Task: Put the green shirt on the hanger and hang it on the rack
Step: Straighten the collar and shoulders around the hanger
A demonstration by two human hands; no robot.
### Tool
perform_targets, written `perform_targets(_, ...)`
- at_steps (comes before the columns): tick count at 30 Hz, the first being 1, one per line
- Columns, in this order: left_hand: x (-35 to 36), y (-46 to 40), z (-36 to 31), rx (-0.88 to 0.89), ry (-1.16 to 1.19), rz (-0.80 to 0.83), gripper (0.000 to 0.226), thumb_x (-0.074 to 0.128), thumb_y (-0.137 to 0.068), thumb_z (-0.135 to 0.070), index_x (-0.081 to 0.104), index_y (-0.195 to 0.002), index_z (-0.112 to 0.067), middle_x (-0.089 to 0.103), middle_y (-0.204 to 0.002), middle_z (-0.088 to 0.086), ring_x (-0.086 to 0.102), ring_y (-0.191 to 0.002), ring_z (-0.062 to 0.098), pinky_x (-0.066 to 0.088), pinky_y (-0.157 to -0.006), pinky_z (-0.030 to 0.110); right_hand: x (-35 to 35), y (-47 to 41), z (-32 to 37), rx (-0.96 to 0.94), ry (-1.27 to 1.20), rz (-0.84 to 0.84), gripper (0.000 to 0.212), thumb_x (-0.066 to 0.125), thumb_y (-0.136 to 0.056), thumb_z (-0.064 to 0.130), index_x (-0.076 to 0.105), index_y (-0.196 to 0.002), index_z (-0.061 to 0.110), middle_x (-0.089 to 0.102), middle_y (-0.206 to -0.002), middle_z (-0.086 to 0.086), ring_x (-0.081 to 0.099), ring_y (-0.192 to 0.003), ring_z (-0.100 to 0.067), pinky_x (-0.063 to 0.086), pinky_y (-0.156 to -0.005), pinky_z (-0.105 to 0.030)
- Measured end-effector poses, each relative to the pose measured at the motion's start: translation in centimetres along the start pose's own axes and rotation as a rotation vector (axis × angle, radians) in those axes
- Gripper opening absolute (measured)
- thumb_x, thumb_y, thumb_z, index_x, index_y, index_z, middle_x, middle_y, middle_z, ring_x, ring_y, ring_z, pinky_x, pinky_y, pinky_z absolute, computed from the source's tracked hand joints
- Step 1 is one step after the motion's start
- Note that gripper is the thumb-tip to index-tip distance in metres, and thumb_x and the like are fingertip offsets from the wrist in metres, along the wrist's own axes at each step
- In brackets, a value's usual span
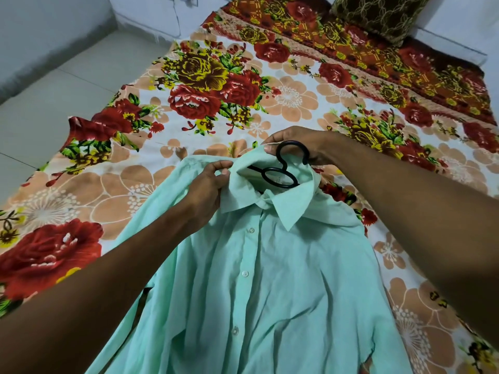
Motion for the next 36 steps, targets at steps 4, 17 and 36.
perform_targets(4,0.4,1.5,-3.6,0.650,-0.740,-0.217,0.028,0.055,-0.100,-0.036,0.054,-0.120,-0.018,0.054,-0.115,0.003,0.053,-0.108,0.025,0.044,-0.086,0.034,0.2,0.3,-0.2,0.061,-0.026,0.069,0.031,0.060,-0.101,0.009,0.061,-0.132,0.005,0.071,-0.115,-0.014,0.070,-0.094,-0.024,0.062,-0.076,-0.030)
perform_targets(17,5.2,-0.8,-5.2,0.872,-1.269,0.092,0.041,0.074,-0.087,-0.019,0.066,-0.125,-0.005,0.071,-0.109,0.019,0.064,-0.100,0.040,0.051,-0.080,0.047,-3.1,5.5,-2.5,0.219,0.177,-0.459,0.027,0.084,-0.083,0.025,0.070,-0.093,0.004,0.063,-0.084,-0.009,0.056,-0.077,-0.024,0.047,-0.069,-0.036)
perform_targets(36,8.0,-1.6,-6.0,0.357,-0.810,0.355,0.029,0.060,-0.103,-0.028,0.071,-0.093,-0.003,0.062,-0.078,0.008,0.052,-0.071,0.014,0.040,-0.064,0.025,1.6,10.5,-5.7,0.249,-0.491,-0.551,0.017,0.049,-0.106,0.020,0.065,-0.102,0.013,0.065,-0.103,-0.013,0.062,-0.087,-0.025,0.056,-0.070,-0.034)
Point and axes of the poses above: each hand's wrist, its own y-axis away from the middle knuckle, its own x-axis out of the palm, z = x × y, the point moved 6 cm from there along -y, towards the middle knuckle
